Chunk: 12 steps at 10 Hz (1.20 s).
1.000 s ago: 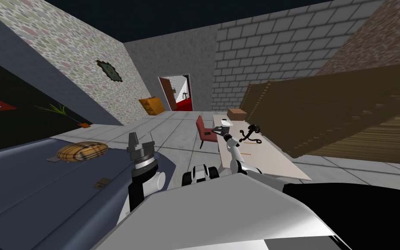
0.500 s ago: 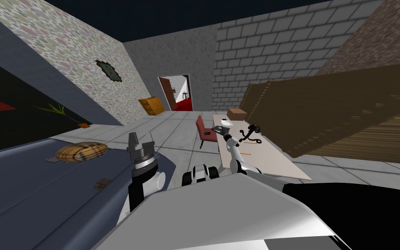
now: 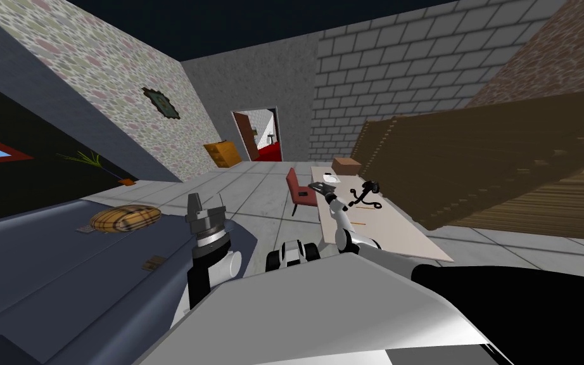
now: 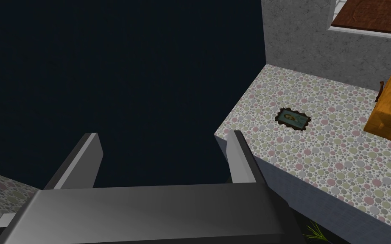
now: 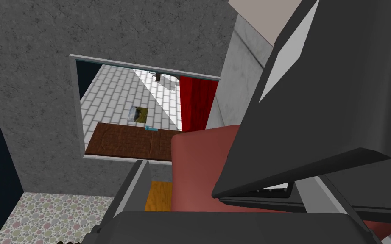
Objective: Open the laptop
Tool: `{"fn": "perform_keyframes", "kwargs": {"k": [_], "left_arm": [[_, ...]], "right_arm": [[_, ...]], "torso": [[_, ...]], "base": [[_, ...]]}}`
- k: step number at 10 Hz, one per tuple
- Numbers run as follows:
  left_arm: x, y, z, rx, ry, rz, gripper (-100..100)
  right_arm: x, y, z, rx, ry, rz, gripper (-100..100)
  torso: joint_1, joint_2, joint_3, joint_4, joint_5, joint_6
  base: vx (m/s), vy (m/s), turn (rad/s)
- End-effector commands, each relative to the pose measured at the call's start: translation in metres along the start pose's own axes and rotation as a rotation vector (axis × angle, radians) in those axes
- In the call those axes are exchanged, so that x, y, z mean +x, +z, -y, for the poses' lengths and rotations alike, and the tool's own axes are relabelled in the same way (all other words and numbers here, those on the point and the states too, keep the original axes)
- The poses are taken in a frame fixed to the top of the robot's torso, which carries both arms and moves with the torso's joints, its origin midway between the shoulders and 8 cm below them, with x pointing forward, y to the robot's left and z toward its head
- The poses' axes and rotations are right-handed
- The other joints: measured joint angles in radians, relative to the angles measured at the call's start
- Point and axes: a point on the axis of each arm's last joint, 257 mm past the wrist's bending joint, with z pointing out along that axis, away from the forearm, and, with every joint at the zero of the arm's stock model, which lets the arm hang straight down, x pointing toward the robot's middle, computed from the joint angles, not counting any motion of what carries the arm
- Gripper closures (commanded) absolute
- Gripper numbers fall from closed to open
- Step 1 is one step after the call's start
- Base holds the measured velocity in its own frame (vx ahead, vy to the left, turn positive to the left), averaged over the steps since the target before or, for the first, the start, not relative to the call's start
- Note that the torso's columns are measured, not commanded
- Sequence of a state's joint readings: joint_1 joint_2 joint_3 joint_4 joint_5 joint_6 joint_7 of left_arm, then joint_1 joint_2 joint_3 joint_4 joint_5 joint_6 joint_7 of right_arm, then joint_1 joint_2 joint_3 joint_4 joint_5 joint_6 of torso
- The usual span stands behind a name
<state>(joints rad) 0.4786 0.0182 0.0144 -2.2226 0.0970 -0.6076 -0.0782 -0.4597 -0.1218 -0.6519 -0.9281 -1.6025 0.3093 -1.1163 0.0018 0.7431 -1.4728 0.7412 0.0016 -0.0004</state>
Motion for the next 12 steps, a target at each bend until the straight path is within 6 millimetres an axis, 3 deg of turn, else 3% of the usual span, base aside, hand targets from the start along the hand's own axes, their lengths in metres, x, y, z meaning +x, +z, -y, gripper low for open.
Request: {"fn": "perform_keyframes", "kwargs": {"k": [1,6,7,8,12], "left_arm": [[0.000,0.000,0.000,0.000,0.000,0.000,0],[0.000,0.000,0.000,0.000,0.000,0.000,0],[0.000,0.000,0.000,0.000,0.000,0.000,0],[0.000,0.000,0.000,0.000,0.000,0.000,0],[0.000,0.000,0.000,0.000,0.000,0.000,0]], "right_arm": [[0.001,0.015,0.018,0.000,-0.001,-0.006,-100],[0.004,0.042,0.053,0.001,-0.001,-0.023,-100],[0.004,0.039,0.046,-0.003,0.008,-0.019,-100],[0.004,0.040,0.046,-0.005,0.005,-0.020,0],[0.004,0.039,0.044,-0.007,0.006,-0.019,0]], "torso": [[0.000,-0.001,0.000,0.000,0.000,0.001],[-0.001,-0.003,-0.002,-0.001,0.000,0.000],[-0.001,-0.003,-0.002,-0.001,0.000,0.001],[0.000,-0.005,-0.003,-0.002,0.000,0.001],[-0.002,-0.005,-0.003,-0.003,-0.002,0.000]], "base": [[-0.073,-0.014,0.049],[-0.075,-0.015,0.028],[-0.035,-0.009,0.007],[-0.007,-0.002,-0.003],[0.000,0.000,0.000]]}}
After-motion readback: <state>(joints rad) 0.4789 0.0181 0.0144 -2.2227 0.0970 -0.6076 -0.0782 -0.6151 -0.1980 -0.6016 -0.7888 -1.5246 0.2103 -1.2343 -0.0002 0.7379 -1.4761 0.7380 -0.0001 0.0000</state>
